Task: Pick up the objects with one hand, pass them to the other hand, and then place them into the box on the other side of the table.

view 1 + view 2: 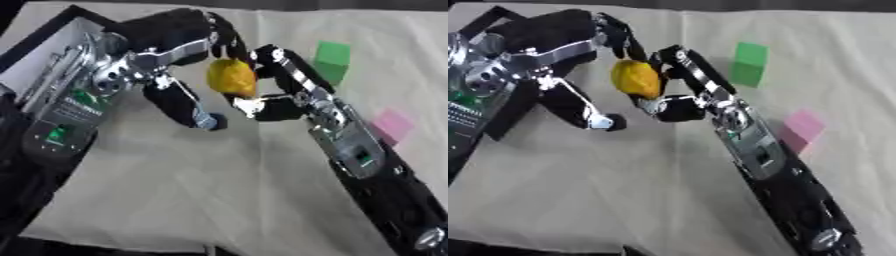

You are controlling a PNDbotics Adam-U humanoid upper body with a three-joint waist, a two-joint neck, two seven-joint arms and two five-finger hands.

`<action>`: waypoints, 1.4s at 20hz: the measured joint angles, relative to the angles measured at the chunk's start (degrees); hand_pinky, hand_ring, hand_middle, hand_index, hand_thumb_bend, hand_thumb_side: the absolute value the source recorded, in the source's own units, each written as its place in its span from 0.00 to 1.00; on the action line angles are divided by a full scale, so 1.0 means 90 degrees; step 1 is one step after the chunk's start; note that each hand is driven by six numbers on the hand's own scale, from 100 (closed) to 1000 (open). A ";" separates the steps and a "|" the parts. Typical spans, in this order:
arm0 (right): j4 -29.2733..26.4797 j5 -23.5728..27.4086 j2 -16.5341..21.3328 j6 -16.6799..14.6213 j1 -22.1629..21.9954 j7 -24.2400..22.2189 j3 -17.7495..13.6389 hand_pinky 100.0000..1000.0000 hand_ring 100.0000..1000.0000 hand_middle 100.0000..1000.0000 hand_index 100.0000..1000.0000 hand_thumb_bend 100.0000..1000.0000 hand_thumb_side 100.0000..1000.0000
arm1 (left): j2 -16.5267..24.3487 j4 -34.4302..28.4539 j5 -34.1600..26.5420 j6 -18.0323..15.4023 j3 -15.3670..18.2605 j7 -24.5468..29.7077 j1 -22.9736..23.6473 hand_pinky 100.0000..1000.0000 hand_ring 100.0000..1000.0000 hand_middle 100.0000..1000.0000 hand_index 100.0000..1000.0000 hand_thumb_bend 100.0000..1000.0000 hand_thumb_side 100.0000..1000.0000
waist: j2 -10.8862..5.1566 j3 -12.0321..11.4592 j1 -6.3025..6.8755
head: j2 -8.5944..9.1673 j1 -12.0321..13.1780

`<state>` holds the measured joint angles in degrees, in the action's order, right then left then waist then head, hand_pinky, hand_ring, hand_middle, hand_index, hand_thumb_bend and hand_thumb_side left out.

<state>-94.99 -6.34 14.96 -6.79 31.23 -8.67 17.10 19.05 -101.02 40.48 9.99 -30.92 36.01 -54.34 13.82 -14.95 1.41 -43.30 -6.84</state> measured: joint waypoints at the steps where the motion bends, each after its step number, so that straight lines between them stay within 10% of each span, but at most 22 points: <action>1: 0.0000 0.0021 0.0000 -0.0022 -0.0001 -0.0038 0.0011 0.32 0.66 0.22 0.41 0.21 0.00 | -0.0001 0.0033 0.0029 0.0011 0.0000 -0.0043 0.0000 0.77 0.68 0.66 0.77 0.47 0.04 | 0.0000 0.0003 0.0000 | 0.0000 0.0002; 28: 0.0044 0.0268 0.0008 -0.0180 -0.0004 -0.0398 -0.0028 0.31 0.66 0.23 0.41 0.15 0.00 | -0.0104 0.0558 -0.0277 -0.0026 -0.0079 -0.0583 0.0039 0.70 0.55 0.50 0.54 0.23 0.00 | 0.0048 0.0009 0.0016 | -0.0052 0.0026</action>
<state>-94.59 -3.93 15.03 -8.42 31.20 -12.25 16.85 18.12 -95.99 37.99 9.75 -31.63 30.76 -53.99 14.26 -14.87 1.56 -43.76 -6.60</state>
